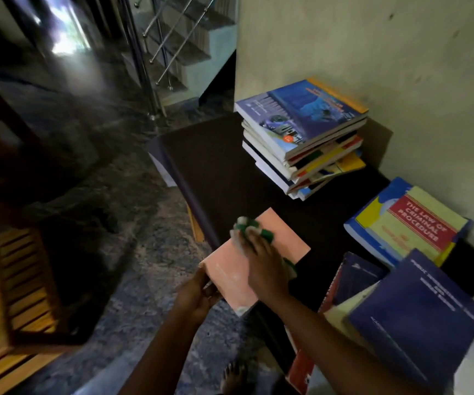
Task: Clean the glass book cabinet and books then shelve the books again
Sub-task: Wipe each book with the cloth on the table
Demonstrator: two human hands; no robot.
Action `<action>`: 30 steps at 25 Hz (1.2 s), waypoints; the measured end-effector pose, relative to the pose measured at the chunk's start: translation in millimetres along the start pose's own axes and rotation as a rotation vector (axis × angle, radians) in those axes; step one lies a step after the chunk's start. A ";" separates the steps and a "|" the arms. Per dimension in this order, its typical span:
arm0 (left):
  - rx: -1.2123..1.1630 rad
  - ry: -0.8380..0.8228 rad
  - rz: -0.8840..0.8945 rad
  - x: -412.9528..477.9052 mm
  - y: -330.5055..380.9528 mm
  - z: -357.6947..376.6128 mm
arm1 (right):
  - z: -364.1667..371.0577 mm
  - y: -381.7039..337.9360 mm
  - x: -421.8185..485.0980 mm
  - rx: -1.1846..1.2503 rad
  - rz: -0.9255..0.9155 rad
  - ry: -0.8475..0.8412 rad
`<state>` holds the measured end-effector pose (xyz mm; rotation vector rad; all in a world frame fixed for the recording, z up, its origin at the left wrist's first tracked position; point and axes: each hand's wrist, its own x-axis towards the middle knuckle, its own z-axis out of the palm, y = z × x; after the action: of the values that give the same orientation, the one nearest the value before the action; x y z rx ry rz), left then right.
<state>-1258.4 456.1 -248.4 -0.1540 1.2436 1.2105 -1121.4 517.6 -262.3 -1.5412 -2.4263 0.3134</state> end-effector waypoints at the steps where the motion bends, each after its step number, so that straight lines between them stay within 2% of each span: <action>1: -0.013 -0.013 -0.007 0.0 0.3 -0.6 | 3.5 -16.7 -9.2 0.034 -0.036 -0.026; 5: -0.125 -0.076 -0.044 -1.8 6.6 -7.2 | 13.2 -47.9 -34.5 0.181 -0.169 -0.096; 8: -0.236 -0.199 -0.066 -5.6 6.5 -12.7 | 13.7 -57.9 -55.4 0.496 -0.169 -0.086; 11: -0.210 -0.186 -0.074 -7.7 11.4 -15.5 | -15.1 -53.8 -59.6 0.852 0.088 -0.068; 13: -0.037 -0.137 0.012 -9.0 12.0 -10.4 | -45.7 -36.8 -49.6 0.952 0.266 -0.028; 15: 0.204 -0.110 0.208 -17.4 12.9 3.0 | -79.5 -18.7 -38.1 0.998 0.348 0.037; 17: 0.339 -0.150 0.441 -31.3 17.1 19.5 | -111.0 -8.2 -30.1 1.001 0.334 0.102; 20: 0.523 -0.217 0.899 -58.9 28.7 37.2 | -149.2 2.2 -30.4 1.033 0.292 0.226; 23: 0.768 -0.337 1.348 -74.8 36.6 52.2 | -172.5 15.9 -39.1 1.086 0.270 0.293; 26: 1.113 -0.534 1.688 -38.9 25.9 44.5 | -169.3 27.8 -52.1 1.126 0.305 0.279; 28: 1.414 -0.504 1.818 0.6 11.3 18.5 | -158.8 30.9 -59.6 1.135 0.346 0.263; 30: 1.636 -0.416 1.810 23.4 -4.6 -9.9 | -148.3 32.2 -64.2 1.135 0.382 0.252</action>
<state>-1264.9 461.9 -272.7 2.6926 1.4557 0.9223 -1019.9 479.8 -138.0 -1.2991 -1.2645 1.2083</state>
